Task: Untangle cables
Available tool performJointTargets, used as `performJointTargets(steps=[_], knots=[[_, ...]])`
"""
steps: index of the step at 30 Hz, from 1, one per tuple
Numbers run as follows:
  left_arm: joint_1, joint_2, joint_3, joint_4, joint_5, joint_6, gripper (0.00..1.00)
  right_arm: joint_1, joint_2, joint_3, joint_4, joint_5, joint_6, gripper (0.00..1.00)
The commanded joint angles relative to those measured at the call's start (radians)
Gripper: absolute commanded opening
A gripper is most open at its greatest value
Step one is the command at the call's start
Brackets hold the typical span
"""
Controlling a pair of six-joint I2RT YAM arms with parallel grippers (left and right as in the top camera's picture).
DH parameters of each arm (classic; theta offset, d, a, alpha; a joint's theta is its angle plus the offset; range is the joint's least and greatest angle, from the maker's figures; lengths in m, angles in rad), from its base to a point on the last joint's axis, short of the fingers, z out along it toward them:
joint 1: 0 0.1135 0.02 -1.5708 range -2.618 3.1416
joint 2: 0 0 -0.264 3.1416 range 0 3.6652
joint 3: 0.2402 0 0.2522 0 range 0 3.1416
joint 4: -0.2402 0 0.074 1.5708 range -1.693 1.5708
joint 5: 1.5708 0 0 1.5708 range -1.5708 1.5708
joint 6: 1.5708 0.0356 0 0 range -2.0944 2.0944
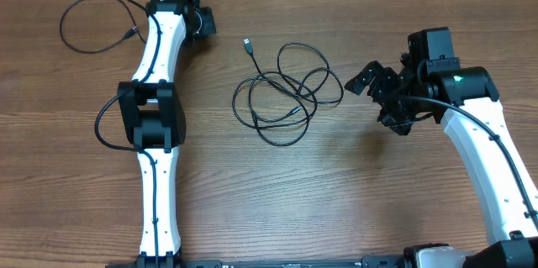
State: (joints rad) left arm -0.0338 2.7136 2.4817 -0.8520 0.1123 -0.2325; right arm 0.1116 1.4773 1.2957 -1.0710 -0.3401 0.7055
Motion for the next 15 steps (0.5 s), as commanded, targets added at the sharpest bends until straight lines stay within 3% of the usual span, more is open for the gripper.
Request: performJointTargets(steps=[1, 5, 9, 15], knots=[[0.014, 0.002, -0.069, 0.027, -0.015, 0.01, 0.04, -0.002, -0.009, 0.013, 0.003, 0.007, -0.007, 1.0], [0.034, 0.002, -0.091, 0.037, -0.073, -0.001, 0.04, -0.002, -0.009, 0.013, 0.003, 0.007, -0.007, 1.0], [0.094, 0.002, -0.091, -0.01, -0.185, -0.096, 0.04, -0.002, -0.009, 0.013, 0.003, 0.007, -0.007, 1.0], [0.172, 0.002, -0.091, -0.068, -0.227, -0.173, 0.04, -0.002, -0.009, 0.013, 0.003, 0.007, -0.007, 1.0]])
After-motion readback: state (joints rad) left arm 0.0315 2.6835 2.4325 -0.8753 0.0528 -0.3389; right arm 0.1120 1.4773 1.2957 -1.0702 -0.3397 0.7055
